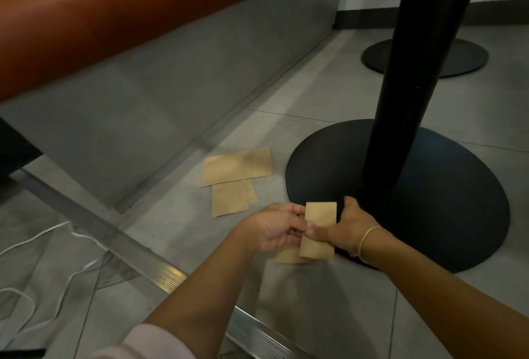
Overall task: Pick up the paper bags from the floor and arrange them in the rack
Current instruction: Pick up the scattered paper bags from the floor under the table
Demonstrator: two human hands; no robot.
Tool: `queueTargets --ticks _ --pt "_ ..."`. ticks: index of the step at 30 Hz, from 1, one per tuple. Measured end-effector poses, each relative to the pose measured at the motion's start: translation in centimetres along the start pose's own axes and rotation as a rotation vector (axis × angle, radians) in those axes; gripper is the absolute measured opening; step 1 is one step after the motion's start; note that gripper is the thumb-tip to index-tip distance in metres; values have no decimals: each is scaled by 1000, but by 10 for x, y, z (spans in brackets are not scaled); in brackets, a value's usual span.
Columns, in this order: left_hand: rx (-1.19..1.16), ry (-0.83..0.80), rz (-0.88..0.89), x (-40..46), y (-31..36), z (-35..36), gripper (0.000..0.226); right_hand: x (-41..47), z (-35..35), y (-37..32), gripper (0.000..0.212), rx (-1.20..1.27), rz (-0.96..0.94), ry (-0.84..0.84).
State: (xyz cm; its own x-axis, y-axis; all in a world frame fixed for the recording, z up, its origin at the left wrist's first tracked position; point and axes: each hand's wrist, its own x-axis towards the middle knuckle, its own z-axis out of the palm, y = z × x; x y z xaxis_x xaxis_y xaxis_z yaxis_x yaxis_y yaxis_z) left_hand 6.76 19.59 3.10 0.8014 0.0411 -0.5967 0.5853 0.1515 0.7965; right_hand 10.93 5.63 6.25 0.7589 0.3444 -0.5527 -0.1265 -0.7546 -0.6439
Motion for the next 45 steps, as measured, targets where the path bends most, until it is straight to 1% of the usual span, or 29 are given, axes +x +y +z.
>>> queueTargets --ticks 1,2,3,4,5,6,7,8,9,10,12,13,15,17,19,23,24,26,28,33,36,39,43,45 --pt "-42 11 12 1 1 -2 22 2 -1 0 99 70 41 8" --pt "-64 28 17 1 2 -4 21 3 0 -1 89 116 65 9" --pt "-56 63 24 1 2 -6 20 4 0 0 76 111 67 20" --pt "10 138 37 1 2 -9 20 6 -1 0 60 43 52 45" --pt "148 262 56 3 0 -16 21 8 -2 1 45 -56 26 76" --pt "345 415 65 6 -1 -26 26 9 -3 1 34 -147 -2 112" --pt "582 552 52 8 -5 -40 36 10 -5 2 28 -205 -22 141" --pt "815 617 0 11 -9 -55 47 11 -8 3 25 -242 -35 163" --pt "985 628 -67 14 -15 -70 57 12 -10 5 24 -272 -42 179" --pt "1103 619 -134 16 -21 -83 63 13 -12 6 24 -296 -46 193" --pt "1235 586 -221 18 -34 -101 68 14 -15 11 24 -331 -55 203" --pt "1239 590 -214 19 -40 -105 66 14 -17 13 25 -346 -58 205" --pt "1262 635 -132 20 -49 -109 58 15 -20 15 26 -354 -60 203" --pt "1366 668 -82 20 -52 -106 52 15 -21 16 27 -363 -67 195" --pt "1441 666 -76 20 -49 -102 49 14 -21 15 29 -359 -75 190" --pt "1515 639 -122 20 -38 -93 59 9 -24 10 30 -369 -110 188" --pt "1488 656 -131 21 -40 -92 55 7 -25 9 30 -371 -120 190" --pt "1348 680 -108 22 -47 -87 42 6 -27 8 28 -371 -136 201" --pt "1302 680 -69 24 -47 -84 39 6 -28 9 26 -364 -152 213" --pt "1511 698 -3 23 -34 -79 40 7 -25 12 27 -362 -157 199" --pt "1549 681 -5 27 -35 -78 36 8 -24 10 29 -368 -163 187" --pt "1557 632 -54 29 -33 -79 32 9 -23 9 28 -367 -167 187" --pt "1461 559 -110 27 -32 -76 33 9 -22 11 29 -371 -156 185" --pt "1458 580 -123 27 -29 -73 33 8 -22 12 28 -371 -154 188"
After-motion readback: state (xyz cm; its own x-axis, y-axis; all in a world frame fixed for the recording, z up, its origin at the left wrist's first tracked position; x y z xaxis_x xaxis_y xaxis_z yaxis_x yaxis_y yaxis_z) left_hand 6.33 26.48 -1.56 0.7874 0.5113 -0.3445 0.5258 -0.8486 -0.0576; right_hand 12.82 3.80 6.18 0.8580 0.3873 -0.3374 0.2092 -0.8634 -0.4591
